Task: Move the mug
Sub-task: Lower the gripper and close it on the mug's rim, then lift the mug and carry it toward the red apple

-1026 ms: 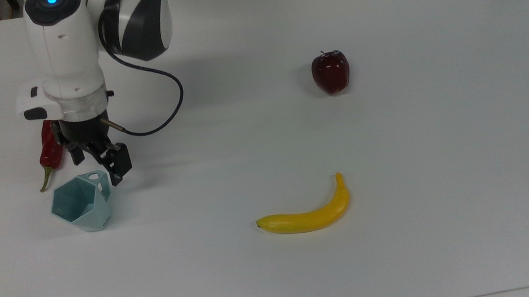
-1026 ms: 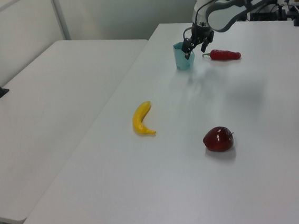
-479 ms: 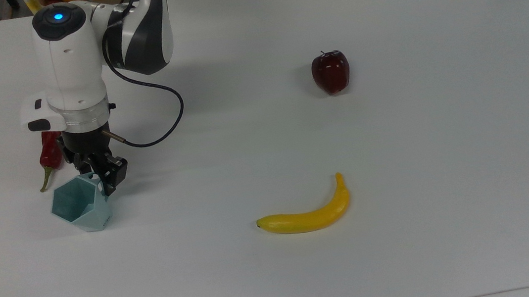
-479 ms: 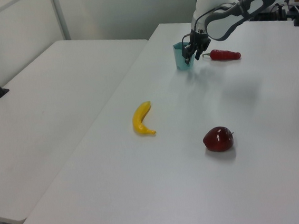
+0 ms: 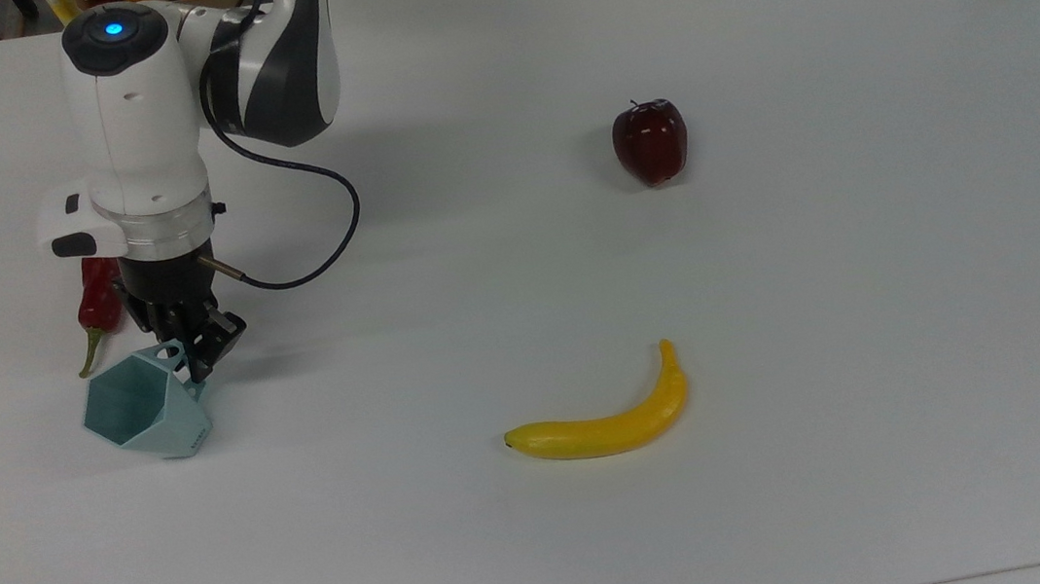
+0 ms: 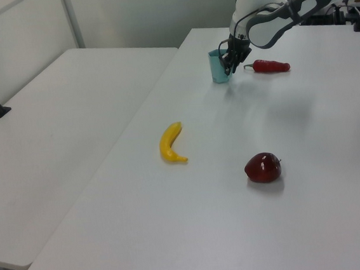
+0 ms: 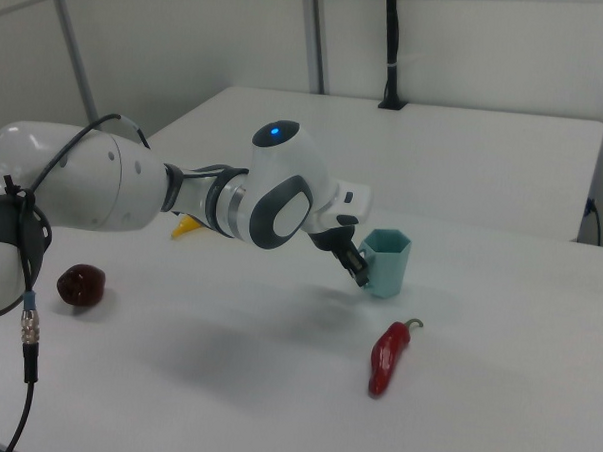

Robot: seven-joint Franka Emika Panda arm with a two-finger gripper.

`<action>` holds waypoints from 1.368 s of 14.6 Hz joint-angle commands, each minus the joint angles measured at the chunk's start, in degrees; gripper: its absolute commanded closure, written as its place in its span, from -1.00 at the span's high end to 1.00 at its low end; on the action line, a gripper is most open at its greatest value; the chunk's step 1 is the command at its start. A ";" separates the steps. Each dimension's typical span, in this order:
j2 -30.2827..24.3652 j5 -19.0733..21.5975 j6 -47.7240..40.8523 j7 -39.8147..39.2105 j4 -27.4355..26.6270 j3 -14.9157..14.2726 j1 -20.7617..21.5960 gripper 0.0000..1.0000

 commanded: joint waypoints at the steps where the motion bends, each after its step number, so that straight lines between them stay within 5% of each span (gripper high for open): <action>1: -0.27 -0.28 0.92 -0.89 -0.27 -0.13 0.05 -0.97; 10: -7.55 -5.19 -5.75 -1.85 -3.17 1.97 2.07 -0.97; 12: -15.09 -9.76 -5.85 -1.68 -12.45 3.64 4.35 -0.96; 16: -28.45 -11.18 -5.76 -1.59 -29.07 4.00 12.08 -0.95; 20: -33.66 -13.55 -5.76 -1.77 -38.67 4.00 16.39 -0.93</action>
